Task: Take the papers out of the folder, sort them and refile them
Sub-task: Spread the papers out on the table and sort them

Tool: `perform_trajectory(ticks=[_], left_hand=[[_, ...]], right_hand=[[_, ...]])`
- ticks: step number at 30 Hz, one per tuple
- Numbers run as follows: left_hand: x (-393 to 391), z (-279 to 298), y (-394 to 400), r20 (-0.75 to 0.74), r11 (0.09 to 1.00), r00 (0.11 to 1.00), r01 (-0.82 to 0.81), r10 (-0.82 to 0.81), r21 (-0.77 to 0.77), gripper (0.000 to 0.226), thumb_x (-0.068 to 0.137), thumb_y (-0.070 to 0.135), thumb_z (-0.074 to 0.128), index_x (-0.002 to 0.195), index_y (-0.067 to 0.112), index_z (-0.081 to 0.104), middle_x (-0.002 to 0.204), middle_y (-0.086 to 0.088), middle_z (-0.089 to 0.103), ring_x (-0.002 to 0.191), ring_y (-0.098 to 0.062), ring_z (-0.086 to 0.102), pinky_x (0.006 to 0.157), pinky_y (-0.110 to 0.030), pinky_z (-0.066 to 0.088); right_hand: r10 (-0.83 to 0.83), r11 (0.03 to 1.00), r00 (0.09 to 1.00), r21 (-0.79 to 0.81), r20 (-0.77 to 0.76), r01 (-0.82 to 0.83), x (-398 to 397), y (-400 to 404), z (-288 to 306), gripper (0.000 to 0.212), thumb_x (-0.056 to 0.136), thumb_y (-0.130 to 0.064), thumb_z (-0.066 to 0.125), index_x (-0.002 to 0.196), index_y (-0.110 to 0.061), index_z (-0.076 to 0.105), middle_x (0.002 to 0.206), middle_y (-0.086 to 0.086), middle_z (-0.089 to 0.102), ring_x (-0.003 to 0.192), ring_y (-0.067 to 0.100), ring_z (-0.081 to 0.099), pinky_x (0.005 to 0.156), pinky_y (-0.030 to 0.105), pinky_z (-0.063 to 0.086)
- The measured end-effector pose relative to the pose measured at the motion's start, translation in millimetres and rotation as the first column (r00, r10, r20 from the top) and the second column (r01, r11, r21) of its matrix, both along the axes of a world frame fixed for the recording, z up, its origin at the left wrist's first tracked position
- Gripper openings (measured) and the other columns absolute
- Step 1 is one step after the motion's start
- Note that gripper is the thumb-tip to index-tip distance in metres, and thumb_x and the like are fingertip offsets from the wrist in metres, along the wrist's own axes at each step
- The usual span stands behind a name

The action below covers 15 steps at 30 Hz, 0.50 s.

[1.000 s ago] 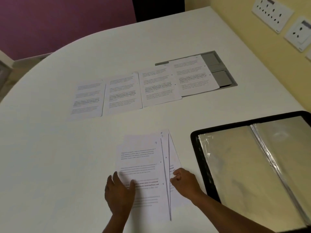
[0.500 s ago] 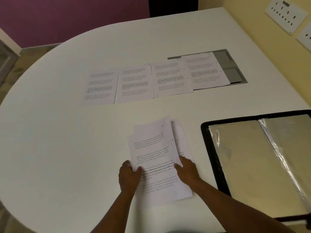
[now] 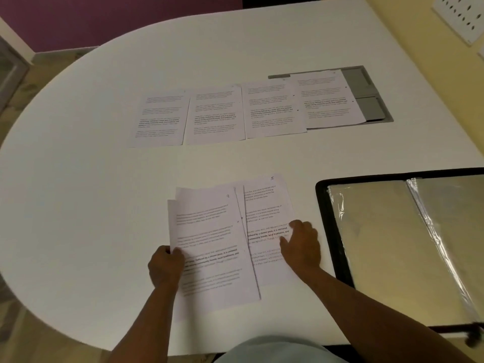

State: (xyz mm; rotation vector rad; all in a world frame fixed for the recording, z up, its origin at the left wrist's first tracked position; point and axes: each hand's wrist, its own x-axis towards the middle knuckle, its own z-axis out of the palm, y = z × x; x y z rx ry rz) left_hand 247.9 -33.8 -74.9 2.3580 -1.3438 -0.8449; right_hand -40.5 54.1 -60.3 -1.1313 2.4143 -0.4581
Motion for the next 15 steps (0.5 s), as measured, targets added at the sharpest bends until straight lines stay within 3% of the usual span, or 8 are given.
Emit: perform_trajectory(ticks=[3, 5, 7, 10, 12, 15], left_hand=[[2, 1, 2, 0.034, 0.999, 0.999, -0.033, 0.032, 0.014, 0.026, 0.086, 0.022, 0.061, 0.105, 0.003, 0.062, 0.102, -0.018, 0.066, 0.095, -0.037, 0.060, 0.081, -0.040, 0.049], [-4, 3, 6, 0.131, 1.000, 0.991, -0.019, 0.020, -0.003, 0.045, 0.082, 0.024, 0.067, 0.121, 0.004, 0.057, 0.117, -0.022, 0.058, 0.107, -0.043, 0.055, 0.089, -0.048, 0.046], [-18, 2, 11, 0.254, 0.983, 0.956, 0.167, -0.143, -0.075, 0.052, 0.080, 0.026, 0.070, 0.125, 0.005, 0.056, 0.124, -0.022, 0.053, 0.110, -0.044, 0.052, 0.090, -0.051, 0.044], [-45, -2, 19, 0.286, 0.849, 0.847, 0.504, -0.449, -0.161, 0.050, 0.084, 0.031, 0.068, 0.128, 0.011, 0.055, 0.137, -0.014, 0.048, 0.121, -0.036, 0.047, 0.098, -0.049, 0.041], [-66, -4, 27, 0.277, 0.699, 0.721, 0.689, -0.635, -0.189, 0.050, 0.087, 0.036, 0.064, 0.132, 0.015, 0.054, 0.143, -0.012, 0.046, 0.128, -0.031, 0.044, 0.102, -0.045, 0.040], [-96, -4, 39, 0.236, 0.516, 0.569, 0.819, -0.788, -0.251, 0.047, 0.092, 0.044, 0.054, 0.131, 0.018, 0.055, 0.143, -0.009, 0.047, 0.129, -0.026, 0.043, 0.102, -0.038, 0.041]], right_hand=[[-0.022, 0.990, 0.994, 0.137, -0.104, 0.036, -13, 6, 2, 0.061, 0.085, -0.043, 0.068, 0.131, -0.010, 0.045, 0.127, 0.010, 0.049, 0.115, 0.023, 0.048, 0.089, 0.034, 0.049], [0.000, 0.981, 0.995, 0.195, -0.099, 0.020, -16, 8, 1, 0.059, 0.087, -0.046, 0.066, 0.129, -0.010, 0.046, 0.126, 0.010, 0.050, 0.114, 0.022, 0.049, 0.089, 0.033, 0.049], [0.036, 0.979, 0.994, 0.201, -0.101, -0.015, -16, 9, -2, 0.053, 0.088, -0.044, 0.064, 0.127, -0.011, 0.048, 0.125, 0.008, 0.051, 0.112, 0.020, 0.050, 0.086, 0.031, 0.050], [0.046, 0.989, 0.994, 0.147, -0.100, -0.031, -14, 12, -5, 0.048, 0.088, -0.040, 0.066, 0.124, -0.012, 0.050, 0.122, 0.007, 0.051, 0.109, 0.019, 0.050, 0.083, 0.029, 0.052], [0.061, 0.991, 0.992, 0.127, -0.113, -0.046, -12, 14, -5, 0.045, 0.088, -0.039, 0.067, 0.122, -0.013, 0.052, 0.120, 0.006, 0.052, 0.106, 0.018, 0.052, 0.081, 0.029, 0.053], [0.077, 0.996, 0.990, 0.055, -0.118, -0.071, -10, 15, -7, 0.037, 0.087, -0.032, 0.069, 0.117, -0.014, 0.057, 0.115, 0.006, 0.056, 0.102, 0.018, 0.054, 0.080, 0.028, 0.052]])
